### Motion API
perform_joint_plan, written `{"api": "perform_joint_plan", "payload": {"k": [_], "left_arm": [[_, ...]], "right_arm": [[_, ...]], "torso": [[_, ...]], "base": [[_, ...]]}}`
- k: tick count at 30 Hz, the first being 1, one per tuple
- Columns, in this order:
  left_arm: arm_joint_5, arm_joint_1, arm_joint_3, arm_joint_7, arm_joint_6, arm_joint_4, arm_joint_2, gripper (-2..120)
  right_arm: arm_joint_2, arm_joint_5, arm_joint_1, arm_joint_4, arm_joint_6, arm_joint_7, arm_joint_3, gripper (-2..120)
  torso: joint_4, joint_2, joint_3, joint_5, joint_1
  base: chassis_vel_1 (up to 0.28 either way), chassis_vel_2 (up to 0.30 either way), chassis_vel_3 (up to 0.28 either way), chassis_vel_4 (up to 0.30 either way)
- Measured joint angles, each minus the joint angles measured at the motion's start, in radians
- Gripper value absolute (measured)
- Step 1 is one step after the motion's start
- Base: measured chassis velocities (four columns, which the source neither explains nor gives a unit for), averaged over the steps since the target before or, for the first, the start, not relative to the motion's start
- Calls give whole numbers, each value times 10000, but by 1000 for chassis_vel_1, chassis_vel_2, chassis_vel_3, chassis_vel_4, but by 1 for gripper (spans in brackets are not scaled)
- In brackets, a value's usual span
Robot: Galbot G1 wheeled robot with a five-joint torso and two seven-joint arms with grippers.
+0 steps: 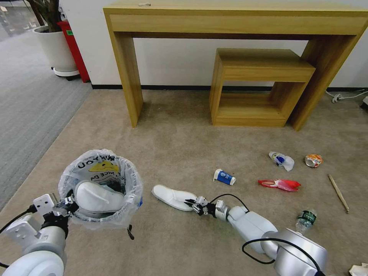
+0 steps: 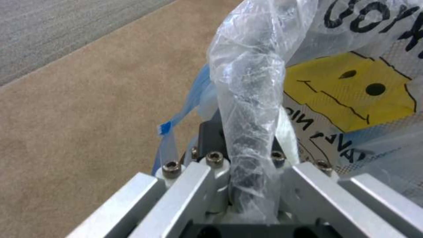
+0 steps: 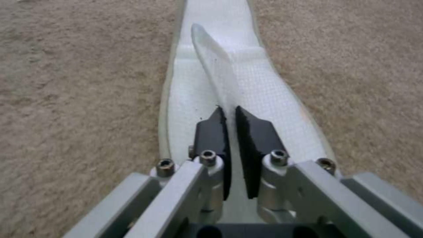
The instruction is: Pick up the trash bin and place the garbage on the floor into it.
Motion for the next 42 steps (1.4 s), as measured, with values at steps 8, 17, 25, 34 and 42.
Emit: {"api": "perform_joint_plan", "payload": {"k": [8, 17, 25, 34, 42], "left_arm": [[119, -90, 158, 3, -36, 72, -100, 1], [198, -87, 175, 10, -50, 81, -174, 1], [367, -68, 204, 23, -51, 174, -245, 1], [617, -93, 337, 63, -49, 488, -253, 1], [686, -71, 388, 71, -50, 631, -239, 1]], "right_arm": [[-47, -79, 17, -80, -50, -57, 57, 3], [-79, -116, 2, -29, -18, -64, 123, 0], [-611, 624, -132, 1311, 108, -176, 44, 0], [-2705, 2145, -499, 5084, -142, 576, -460, 0], [-3585, 2291, -565, 6384, -61, 758, -49, 0]], "torso": [[0, 0, 0, 0, 0], [0, -1, 0, 0, 0], [0, -1, 0, 1, 0], [-4, 0, 0, -2, 0], [1, 0, 0, 3, 0]], "base": [[0, 0, 0, 0], [0, 0, 0, 0], [0, 0, 0, 0], [0, 0, 0, 0], [0, 0, 0, 0]]}}
